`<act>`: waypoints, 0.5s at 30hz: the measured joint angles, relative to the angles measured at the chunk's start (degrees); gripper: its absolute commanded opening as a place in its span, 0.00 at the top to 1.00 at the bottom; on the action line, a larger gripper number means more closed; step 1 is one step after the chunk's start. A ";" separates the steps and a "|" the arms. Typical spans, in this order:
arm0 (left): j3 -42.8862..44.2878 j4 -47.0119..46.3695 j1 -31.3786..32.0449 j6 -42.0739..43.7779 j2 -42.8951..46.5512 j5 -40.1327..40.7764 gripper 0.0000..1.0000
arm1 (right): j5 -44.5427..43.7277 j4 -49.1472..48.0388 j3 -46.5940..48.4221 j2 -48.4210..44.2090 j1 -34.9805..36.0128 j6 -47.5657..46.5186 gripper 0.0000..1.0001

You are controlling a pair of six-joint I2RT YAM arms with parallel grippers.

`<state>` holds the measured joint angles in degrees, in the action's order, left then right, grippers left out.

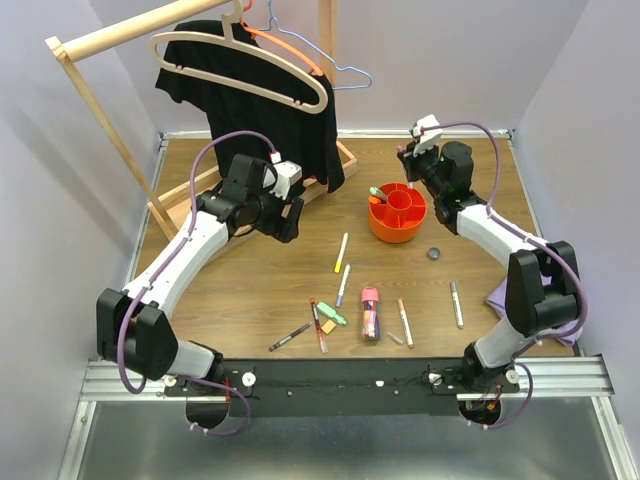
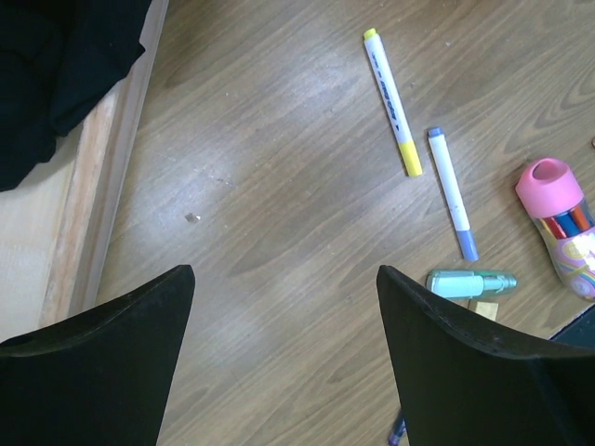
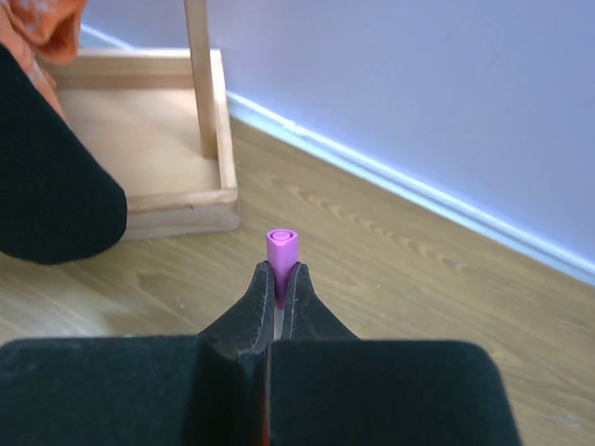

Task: Sort the stationery into containers
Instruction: Place the pen in the storage box.

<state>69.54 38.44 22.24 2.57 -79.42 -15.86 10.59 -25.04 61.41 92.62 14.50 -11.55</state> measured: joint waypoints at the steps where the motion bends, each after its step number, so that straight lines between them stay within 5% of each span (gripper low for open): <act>1: 0.31 -0.02 0.00 0.02 -0.33 0.00 0.12 | 0.04 -0.17 -0.37 0.35 0.00 0.00 0.99; 7: 2.03 0.00 0.09 0.66 -2.21 0.02 0.12 | 0.44 -1.46 -3.91 2.36 -0.39 0.24 0.99; 11: 2.47 0.02 0.63 0.92 -2.97 0.02 0.12 | 0.39 -2.12 -4.55 3.23 -0.92 0.70 0.59; 15: 3.56 -0.09 1.51 1.07 -3.80 0.02 0.12 | 0.15 -2.23 -4.57 3.15 -1.09 1.09 0.49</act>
<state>73.10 38.35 23.75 3.64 -83.22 -15.84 10.74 -27.27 56.84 95.77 13.41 -10.46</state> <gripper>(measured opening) 0.883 0.448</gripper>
